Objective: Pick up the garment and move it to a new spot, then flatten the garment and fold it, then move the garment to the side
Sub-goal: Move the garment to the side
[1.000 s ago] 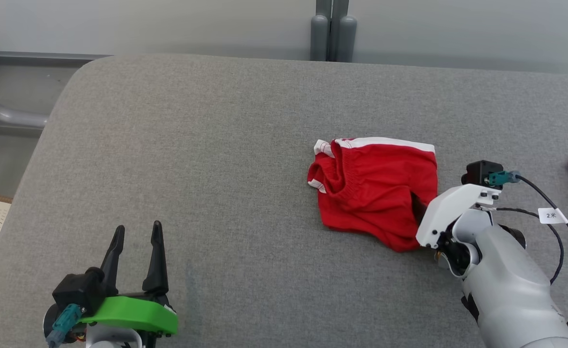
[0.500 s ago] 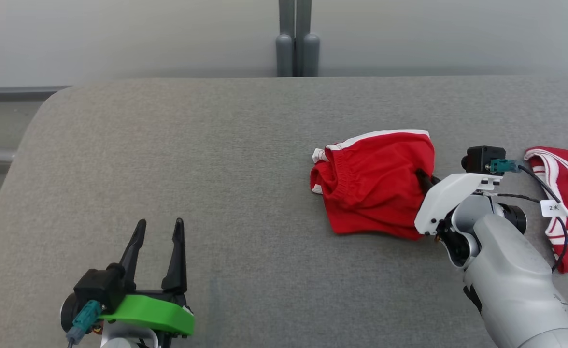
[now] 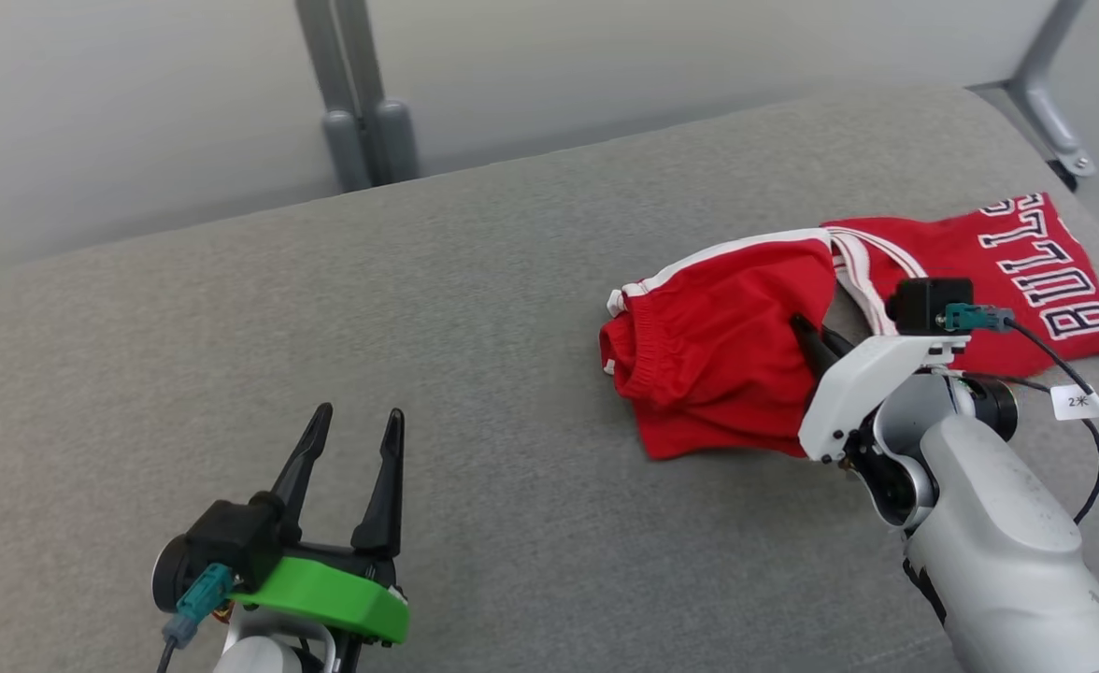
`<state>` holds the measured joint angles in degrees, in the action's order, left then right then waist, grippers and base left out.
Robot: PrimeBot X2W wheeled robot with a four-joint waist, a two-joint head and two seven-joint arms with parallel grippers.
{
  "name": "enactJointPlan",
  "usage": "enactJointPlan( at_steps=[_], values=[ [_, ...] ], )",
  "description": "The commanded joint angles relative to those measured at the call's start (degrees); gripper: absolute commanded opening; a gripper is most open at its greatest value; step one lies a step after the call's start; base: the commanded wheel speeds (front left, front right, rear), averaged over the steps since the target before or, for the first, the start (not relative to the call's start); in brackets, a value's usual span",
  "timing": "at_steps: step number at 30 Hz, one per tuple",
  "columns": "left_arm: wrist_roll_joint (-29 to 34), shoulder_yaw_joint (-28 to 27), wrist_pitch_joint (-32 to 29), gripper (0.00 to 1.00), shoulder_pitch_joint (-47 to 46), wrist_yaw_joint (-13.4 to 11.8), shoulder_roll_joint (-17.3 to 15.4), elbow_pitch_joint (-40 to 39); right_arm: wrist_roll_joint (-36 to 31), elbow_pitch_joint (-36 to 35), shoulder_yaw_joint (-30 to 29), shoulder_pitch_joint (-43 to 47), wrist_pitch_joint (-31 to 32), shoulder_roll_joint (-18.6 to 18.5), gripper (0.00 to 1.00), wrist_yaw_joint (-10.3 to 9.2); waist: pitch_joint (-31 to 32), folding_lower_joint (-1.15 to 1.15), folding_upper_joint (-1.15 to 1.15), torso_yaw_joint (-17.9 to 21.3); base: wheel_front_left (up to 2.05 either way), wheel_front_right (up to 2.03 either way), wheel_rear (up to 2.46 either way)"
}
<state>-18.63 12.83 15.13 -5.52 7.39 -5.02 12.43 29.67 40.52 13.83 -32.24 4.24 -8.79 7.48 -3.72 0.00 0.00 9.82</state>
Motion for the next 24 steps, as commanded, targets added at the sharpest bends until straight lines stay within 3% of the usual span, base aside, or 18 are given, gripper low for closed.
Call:
enactJointPlan(
  at_steps=[1,8,14,19,24],
  values=[
    [-0.57,0.28,-0.02,1.00,-1.07,0.16,-0.71,0.13,0.43,-1.10,0.13,1.22,0.04,0.03,0.00,0.03,-0.66,0.00,0.00,8.10,0.00,0.00,0.00],
    [-0.96,2.60,-0.09,1.00,-2.08,0.16,-1.67,0.75,0.60,-5.48,0.22,3.84,0.45,0.63,0.00,0.03,-1.88,0.00,0.00,12.80,0.00,0.00,0.00],
    [-1.21,3.84,-0.26,1.00,-3.09,0.16,-2.50,0.78,0.84,-9.09,2.02,4.19,-0.30,0.12,0.00,0.03,-3.61,0.00,0.00,13.33,0.00,0.00,0.00],
    [-1.28,5.01,-0.88,1.00,-4.42,0.16,-3.17,0.30,1.61,-11.46,6.48,1.17,-0.90,-3.04,0.00,0.03,-6.32,0.00,0.00,12.22,0.00,0.00,0.00],
    [-1.37,6.41,-1.70,1.00,-6.13,0.16,-4.32,-0.18,2.66,-13.09,11.41,-4.14,-2.16,-8.57,0.00,0.02,-9.93,0.00,0.00,10.19,0.00,0.00,0.00]
  ],
)
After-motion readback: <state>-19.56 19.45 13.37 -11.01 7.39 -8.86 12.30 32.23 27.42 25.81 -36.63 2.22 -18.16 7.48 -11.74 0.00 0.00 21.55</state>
